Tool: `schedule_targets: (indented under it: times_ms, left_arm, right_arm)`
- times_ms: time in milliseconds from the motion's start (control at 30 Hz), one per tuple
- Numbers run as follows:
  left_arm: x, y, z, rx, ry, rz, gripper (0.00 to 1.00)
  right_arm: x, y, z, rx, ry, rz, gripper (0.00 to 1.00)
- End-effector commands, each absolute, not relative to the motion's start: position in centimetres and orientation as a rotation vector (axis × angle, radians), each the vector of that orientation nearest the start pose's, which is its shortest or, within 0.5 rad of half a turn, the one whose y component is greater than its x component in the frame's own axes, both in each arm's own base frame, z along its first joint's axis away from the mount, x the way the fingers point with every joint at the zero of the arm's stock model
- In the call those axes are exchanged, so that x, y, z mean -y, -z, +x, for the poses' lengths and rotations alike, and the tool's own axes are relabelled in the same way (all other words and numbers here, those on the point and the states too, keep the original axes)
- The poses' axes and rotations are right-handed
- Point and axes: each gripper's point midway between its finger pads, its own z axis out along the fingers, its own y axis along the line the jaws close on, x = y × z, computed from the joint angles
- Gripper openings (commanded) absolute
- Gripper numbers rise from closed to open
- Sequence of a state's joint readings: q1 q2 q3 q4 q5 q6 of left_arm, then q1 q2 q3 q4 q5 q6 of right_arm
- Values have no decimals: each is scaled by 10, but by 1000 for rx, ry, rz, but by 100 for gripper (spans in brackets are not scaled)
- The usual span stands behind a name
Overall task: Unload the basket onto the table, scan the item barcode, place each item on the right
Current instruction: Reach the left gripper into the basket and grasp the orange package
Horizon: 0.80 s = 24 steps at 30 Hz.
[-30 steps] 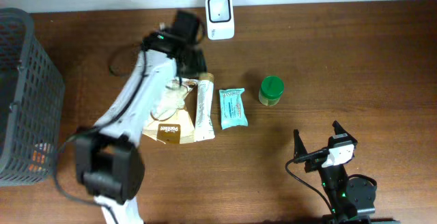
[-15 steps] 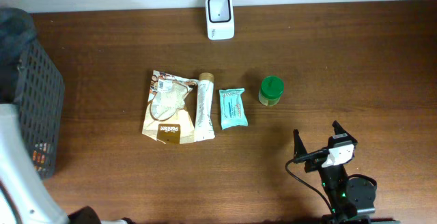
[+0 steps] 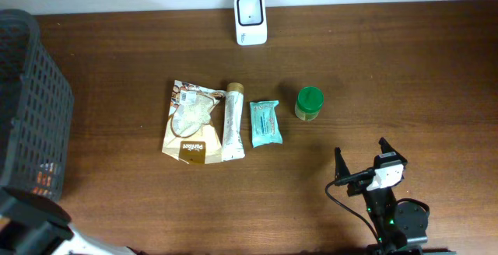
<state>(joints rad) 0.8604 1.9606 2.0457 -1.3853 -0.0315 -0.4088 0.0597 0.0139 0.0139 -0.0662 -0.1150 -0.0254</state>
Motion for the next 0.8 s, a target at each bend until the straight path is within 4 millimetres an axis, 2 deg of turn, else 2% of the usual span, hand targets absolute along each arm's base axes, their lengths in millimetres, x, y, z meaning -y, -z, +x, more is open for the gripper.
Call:
schedule_targets:
  times_ms: [0,100,200,433,633,767]
  left_arm:
    - [-321,-158,273,-2428,-58,-1800,77]
    - [-317,-134,271,-2508,-32,-1829,68]
    - [-314,-114,266,-2572,-21,-1850,65]
    - [-303,-77,257,-2641,0,-1866,65]
    - [-290,-38,246,-2688,20,-1879,65]
    - [-290,-22,240,-2697,-24,-1882,66]
  right_arm:
    - [-35,-158,244,-1634,-126,-157,98]
    - [-35,-158,244,-1634,-126,-158,98]
    - [-35,-158,244,-1634,-126,-158,98]
    - [-35,-158,244,-1634,-126,-158,98]
    - [-35,-158,244,-1634,-126,-158,98]
    - [-35,-158,244,-1634,-126,-158,98]
